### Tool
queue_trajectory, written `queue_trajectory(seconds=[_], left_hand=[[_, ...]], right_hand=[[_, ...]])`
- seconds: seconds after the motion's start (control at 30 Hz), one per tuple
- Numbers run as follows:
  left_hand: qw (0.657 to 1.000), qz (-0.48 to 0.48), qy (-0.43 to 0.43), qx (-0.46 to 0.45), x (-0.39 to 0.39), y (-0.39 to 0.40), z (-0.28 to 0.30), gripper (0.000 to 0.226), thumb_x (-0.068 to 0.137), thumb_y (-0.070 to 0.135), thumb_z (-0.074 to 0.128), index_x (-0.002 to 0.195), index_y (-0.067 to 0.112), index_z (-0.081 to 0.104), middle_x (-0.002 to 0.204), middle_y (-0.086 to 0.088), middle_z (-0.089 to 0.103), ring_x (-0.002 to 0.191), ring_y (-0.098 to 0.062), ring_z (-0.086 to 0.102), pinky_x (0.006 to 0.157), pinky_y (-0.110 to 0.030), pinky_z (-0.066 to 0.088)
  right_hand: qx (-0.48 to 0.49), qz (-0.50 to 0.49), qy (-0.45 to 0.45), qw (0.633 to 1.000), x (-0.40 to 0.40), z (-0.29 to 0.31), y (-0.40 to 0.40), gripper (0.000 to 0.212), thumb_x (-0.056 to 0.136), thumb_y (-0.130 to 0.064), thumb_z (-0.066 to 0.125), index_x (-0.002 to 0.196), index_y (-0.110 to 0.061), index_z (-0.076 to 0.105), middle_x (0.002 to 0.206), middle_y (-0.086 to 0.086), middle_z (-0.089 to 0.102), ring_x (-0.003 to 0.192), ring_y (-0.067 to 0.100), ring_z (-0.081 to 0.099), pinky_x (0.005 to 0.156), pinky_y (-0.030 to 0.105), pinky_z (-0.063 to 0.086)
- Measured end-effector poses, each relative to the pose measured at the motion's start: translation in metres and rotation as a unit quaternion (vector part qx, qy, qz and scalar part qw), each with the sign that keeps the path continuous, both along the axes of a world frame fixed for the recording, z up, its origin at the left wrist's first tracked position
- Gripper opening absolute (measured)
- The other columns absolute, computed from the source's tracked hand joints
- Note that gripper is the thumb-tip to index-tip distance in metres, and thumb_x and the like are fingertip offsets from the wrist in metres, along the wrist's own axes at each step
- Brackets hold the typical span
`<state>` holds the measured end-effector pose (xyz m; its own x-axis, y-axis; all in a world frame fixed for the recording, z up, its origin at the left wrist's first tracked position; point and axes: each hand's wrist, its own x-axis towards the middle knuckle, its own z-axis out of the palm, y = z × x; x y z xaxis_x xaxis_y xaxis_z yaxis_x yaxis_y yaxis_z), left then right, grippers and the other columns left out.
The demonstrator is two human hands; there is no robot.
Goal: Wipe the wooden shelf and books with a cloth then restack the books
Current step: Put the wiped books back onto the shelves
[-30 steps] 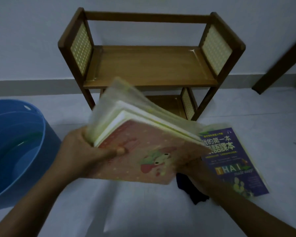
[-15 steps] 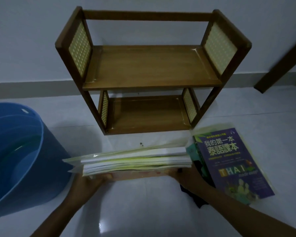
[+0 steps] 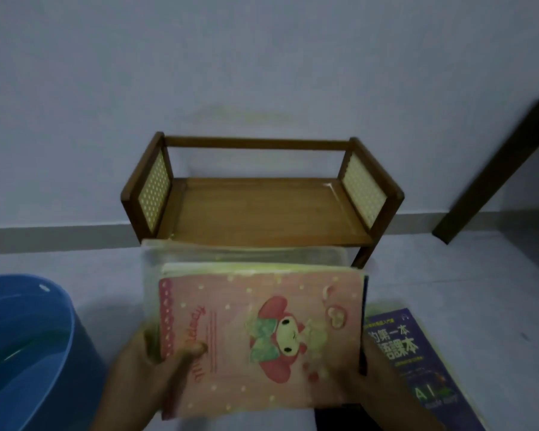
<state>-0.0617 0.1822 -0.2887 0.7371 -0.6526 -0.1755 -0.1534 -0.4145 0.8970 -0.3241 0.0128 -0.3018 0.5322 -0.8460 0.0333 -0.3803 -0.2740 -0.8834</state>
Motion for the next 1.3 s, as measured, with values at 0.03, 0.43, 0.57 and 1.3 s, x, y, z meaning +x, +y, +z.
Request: queue_trajectory(seconds=[0.03,0.43,0.57,1.3], left_hand=[[1.0,-0.001,-0.025,-0.013,-0.001,-0.01,0.022,0.038,0.064,0.025,0.085,0.092,0.023,0.059,0.077,0.001,0.072,0.072,-0.011,0.069,0.057,-0.026,0.05],[0.996,-0.042,-0.082,-0.003,0.062,-0.12,0.106,0.011,0.083,0.03,0.07,0.08,0.023,0.062,0.068,0.006,0.068,0.06,0.001,0.064,0.05,-0.017,0.047],[0.996,-0.047,-0.072,-0.002,0.081,-0.142,0.103,0.017,0.084,0.028,0.068,0.084,0.012,0.063,0.077,-0.004,0.072,0.067,-0.012,0.07,0.054,-0.024,0.052],[0.906,-0.093,-0.409,0.062,0.072,-0.105,0.07,0.04,0.089,0.034,0.059,0.126,0.021,0.051,0.101,0.001,0.072,0.082,-0.016,0.069,0.068,-0.029,0.056]], right_hand=[[0.025,-0.003,-0.014,1.0,0.0,0.014,-0.008,0.054,0.073,-0.057,0.066,0.123,-0.043,0.053,0.118,-0.032,0.06,0.11,-0.014,0.054,0.086,0.008,0.045],[0.069,-0.042,0.005,0.997,0.083,0.107,-0.109,0.032,0.093,-0.024,0.058,0.125,-0.018,0.054,0.116,0.002,0.065,0.104,0.021,0.062,0.092,0.046,0.052],[0.009,-0.053,0.043,0.998,0.108,0.115,-0.13,0.033,0.094,-0.025,0.056,0.125,-0.012,0.054,0.112,0.002,0.062,0.099,0.017,0.057,0.079,0.032,0.047],[-0.162,-0.016,0.094,0.982,0.084,0.074,-0.121,0.067,0.085,-0.024,0.069,0.144,-0.02,0.036,0.131,0.002,0.058,0.117,0.02,0.056,0.094,0.029,0.047]])
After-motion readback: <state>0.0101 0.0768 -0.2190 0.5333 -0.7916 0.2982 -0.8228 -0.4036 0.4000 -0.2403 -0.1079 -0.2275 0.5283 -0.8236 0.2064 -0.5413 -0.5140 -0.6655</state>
